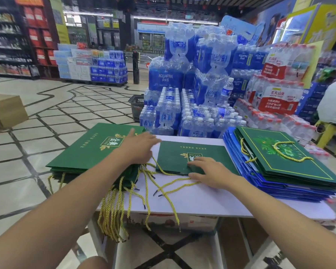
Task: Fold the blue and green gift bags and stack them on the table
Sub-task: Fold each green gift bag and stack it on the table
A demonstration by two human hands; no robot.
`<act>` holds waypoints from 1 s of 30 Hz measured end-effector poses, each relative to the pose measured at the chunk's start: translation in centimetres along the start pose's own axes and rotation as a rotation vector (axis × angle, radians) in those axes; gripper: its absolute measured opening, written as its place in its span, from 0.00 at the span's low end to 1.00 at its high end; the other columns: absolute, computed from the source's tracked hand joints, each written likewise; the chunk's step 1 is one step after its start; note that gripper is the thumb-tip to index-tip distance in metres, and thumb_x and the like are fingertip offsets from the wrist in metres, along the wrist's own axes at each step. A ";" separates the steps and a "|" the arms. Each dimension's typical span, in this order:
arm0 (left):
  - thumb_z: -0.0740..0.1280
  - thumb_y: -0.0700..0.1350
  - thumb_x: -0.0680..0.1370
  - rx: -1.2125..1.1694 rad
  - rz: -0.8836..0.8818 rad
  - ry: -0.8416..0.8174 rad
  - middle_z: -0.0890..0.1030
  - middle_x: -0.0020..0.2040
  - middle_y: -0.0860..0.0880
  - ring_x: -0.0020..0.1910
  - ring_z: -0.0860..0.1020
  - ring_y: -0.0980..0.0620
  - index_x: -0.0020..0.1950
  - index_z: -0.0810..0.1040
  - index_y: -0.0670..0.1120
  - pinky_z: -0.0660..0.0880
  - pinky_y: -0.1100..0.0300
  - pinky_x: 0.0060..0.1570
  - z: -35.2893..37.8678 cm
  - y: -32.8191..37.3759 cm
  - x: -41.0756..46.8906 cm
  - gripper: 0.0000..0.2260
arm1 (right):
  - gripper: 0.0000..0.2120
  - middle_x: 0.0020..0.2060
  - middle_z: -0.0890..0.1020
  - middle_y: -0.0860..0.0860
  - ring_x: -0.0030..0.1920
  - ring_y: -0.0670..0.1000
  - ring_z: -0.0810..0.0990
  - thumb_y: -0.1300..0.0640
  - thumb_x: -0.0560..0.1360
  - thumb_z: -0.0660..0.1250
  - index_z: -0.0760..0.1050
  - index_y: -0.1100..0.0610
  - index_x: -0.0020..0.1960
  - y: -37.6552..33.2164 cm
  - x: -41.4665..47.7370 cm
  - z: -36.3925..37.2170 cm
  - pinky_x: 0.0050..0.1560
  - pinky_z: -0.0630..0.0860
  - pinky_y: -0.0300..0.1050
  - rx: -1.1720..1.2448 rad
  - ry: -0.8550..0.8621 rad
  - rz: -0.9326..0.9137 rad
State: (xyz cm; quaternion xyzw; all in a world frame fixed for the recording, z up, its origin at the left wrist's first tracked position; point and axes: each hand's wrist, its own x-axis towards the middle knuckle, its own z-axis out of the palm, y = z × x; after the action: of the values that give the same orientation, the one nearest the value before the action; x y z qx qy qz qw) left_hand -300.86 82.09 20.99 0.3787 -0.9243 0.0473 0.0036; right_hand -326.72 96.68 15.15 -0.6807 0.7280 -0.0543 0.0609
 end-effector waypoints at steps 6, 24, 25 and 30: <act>0.58 0.58 0.84 0.086 0.123 -0.026 0.83 0.55 0.54 0.57 0.79 0.50 0.67 0.78 0.57 0.65 0.46 0.69 0.0 3.3 -0.2 0.15 | 0.21 0.70 0.74 0.41 0.69 0.51 0.72 0.39 0.83 0.56 0.68 0.42 0.75 -0.5 0.0 -0.1 0.58 0.77 0.53 -0.200 0.031 -0.043; 0.58 0.43 0.84 -0.155 0.198 -0.035 0.75 0.71 0.51 0.69 0.74 0.48 0.72 0.76 0.53 0.74 0.48 0.66 3.6 5.6 1.1 0.18 | 0.11 0.50 0.79 0.43 0.52 0.48 0.76 0.44 0.80 0.67 0.83 0.43 0.59 -2.7 -0.9 0.3 0.51 0.74 0.50 0.009 0.081 -0.328; 0.58 0.41 0.84 -0.161 0.204 -0.037 0.76 0.70 0.51 0.67 0.75 0.47 0.71 0.77 0.52 0.75 0.49 0.64 4.3 6.0 1.4 0.18 | 0.11 0.50 0.79 0.45 0.52 0.50 0.75 0.44 0.80 0.66 0.83 0.43 0.59 -3.2 -1.1 0.9 0.52 0.73 0.51 0.007 0.092 -0.334; 0.60 0.35 0.77 -0.189 0.196 0.062 0.81 0.55 0.54 0.55 0.79 0.47 0.53 0.78 0.58 0.75 0.54 0.45 7.0 6.8 1.2 0.18 | 0.09 0.49 0.77 0.46 0.53 0.50 0.74 0.47 0.79 0.68 0.80 0.48 0.57 -4.4 -1.9 1.1 0.57 0.73 0.54 0.092 0.111 -0.204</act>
State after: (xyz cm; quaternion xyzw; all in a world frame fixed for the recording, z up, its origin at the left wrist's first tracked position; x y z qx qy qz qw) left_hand -306.22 85.43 13.54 0.2829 -0.9566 -0.0282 0.0632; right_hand -322.03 98.28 14.78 -0.7435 0.6541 -0.1310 0.0458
